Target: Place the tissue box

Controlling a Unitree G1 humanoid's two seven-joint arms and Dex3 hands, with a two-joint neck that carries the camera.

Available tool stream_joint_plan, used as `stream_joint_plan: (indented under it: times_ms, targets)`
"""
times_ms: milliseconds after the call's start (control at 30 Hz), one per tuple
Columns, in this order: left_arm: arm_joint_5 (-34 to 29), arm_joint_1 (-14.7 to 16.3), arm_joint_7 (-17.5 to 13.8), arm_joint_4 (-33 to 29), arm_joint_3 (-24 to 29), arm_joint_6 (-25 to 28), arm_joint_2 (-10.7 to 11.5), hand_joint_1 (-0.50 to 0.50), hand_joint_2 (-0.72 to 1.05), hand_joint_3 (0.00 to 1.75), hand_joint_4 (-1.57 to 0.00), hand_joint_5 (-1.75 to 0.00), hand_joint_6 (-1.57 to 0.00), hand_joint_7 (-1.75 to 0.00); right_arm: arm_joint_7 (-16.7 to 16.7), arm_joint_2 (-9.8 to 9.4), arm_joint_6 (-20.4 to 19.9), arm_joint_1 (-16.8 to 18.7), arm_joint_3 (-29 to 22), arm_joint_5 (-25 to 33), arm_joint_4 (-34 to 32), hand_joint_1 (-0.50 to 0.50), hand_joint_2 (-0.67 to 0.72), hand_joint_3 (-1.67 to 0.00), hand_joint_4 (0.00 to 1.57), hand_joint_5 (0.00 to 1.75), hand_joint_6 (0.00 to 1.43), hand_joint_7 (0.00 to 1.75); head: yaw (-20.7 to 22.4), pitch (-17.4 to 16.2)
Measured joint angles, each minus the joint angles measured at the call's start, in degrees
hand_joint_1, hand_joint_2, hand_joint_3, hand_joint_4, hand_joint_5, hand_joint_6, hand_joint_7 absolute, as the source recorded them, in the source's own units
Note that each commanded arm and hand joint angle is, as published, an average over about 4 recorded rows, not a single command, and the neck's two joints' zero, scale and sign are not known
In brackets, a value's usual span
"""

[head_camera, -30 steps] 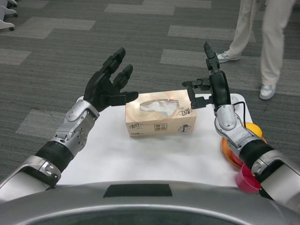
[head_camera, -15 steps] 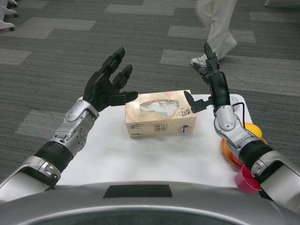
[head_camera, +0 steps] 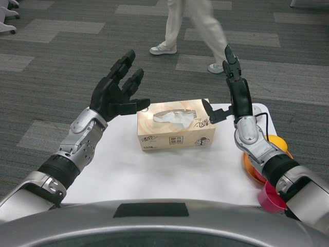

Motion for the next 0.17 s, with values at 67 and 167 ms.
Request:
stream_joint_plan:
  times_ms: [67,167]
  targets:
    - [0.00,0.00,0.00,-0.06,0.07,-0.16,0.00,0.50,1.05,0.35,0.00,0.00,0.00,0.00,-0.07,-0.03,-0.02,0.00,0.00,0.13,-0.28,-0.41,0.15,-1.59,0.00,0.00,0.00,0.00,0.00,0.02]
    - [0.00,0.00,0.00,-0.07,0.08,-0.24,-0.01,0.50,1.05,0.35,0.00,0.00,0.00,0.00,-0.08,-0.05,-0.02,0.00,0.00,0.32,-0.54,-0.42,0.20,-1.59,0.00,0.00,0.00,0.00,0.02,-0.02]
